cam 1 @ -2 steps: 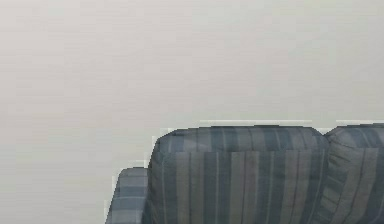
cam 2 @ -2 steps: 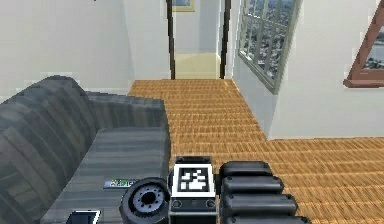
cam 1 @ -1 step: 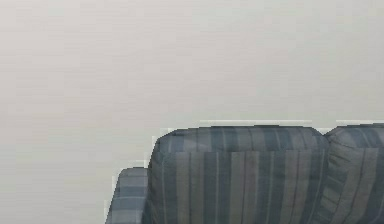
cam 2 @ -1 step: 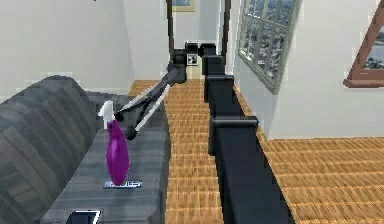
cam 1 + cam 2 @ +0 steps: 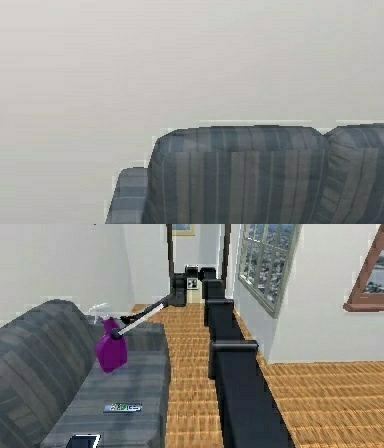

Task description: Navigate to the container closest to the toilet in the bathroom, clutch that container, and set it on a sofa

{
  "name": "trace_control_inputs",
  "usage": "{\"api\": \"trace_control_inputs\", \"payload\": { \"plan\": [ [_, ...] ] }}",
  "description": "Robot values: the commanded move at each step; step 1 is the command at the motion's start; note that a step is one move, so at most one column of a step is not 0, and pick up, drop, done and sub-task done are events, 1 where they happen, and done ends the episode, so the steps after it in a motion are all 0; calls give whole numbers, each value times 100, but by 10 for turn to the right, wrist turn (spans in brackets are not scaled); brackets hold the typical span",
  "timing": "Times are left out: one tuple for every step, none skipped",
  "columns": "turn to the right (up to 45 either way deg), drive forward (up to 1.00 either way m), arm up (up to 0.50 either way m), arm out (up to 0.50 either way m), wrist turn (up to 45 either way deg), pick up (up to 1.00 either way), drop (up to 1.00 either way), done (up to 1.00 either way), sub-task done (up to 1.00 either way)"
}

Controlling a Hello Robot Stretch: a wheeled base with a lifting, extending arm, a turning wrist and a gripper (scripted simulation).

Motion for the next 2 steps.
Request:
{"api": "trace_control_inputs", "payload": {
  "plan": [
    [0, 0, -30, 0, 0, 0, 0, 0, 0],
    [0, 0, -32, 0, 0, 0, 0, 0, 0]
  ]
}}
